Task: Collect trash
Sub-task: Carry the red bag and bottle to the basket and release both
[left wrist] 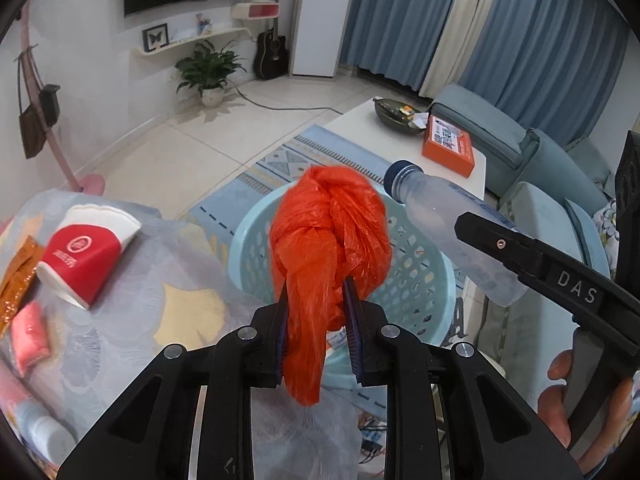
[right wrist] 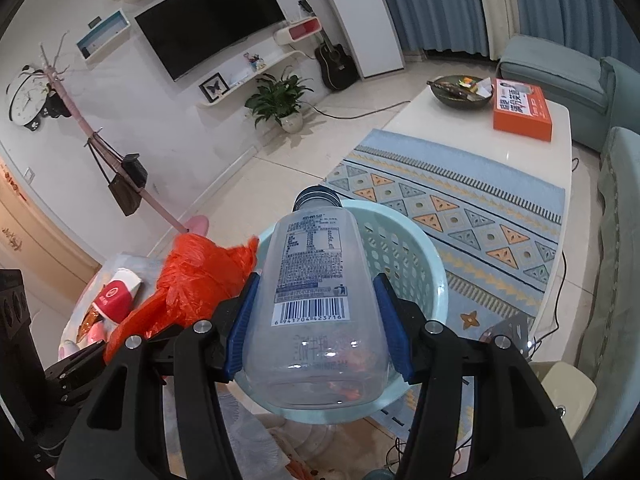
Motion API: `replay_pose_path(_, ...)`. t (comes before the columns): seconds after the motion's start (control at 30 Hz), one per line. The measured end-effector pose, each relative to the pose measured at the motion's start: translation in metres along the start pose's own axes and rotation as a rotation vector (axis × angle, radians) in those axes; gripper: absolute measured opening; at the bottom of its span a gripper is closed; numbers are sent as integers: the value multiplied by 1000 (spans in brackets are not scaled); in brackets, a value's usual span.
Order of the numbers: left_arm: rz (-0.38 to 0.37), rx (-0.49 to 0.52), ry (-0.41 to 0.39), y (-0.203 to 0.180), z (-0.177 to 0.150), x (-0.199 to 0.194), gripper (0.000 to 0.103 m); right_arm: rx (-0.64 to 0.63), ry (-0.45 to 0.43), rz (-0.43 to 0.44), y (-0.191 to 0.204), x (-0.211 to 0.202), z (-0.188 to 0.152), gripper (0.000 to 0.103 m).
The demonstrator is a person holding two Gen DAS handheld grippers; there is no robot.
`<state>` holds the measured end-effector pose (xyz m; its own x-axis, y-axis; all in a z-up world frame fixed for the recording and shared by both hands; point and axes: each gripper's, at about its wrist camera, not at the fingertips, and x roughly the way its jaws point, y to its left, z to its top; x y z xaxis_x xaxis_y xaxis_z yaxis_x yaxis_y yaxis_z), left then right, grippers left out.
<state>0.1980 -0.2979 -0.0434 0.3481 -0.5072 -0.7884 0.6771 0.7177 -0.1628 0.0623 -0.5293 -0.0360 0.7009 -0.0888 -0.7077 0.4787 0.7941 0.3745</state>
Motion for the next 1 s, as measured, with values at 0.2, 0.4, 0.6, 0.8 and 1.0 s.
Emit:
replay_pose_path(0.2, 22, 1, 8, -7, -1, 6, 31, 17, 25, -9, -6, 9, -1, 54)
replay_pose_path(0.4, 60, 8, -22, -7, -4, 0, 49, 13, 26, -9, -7, 10, -2, 56)
replay_pose_path(0.6, 52, -21, -44, 0, -9, -11, 49, -39, 2, -4, 5, 0, -4, 56)
replay_pose_path(0.8, 47, -51, -95, 2, -22, -37, 49, -135, -24, 4, 36, -16, -14, 56)
replay_pose_path(1.0, 44, -90, -166, 14, -39, -75, 54, -287, -119, -14, 84, -47, -33, 56)
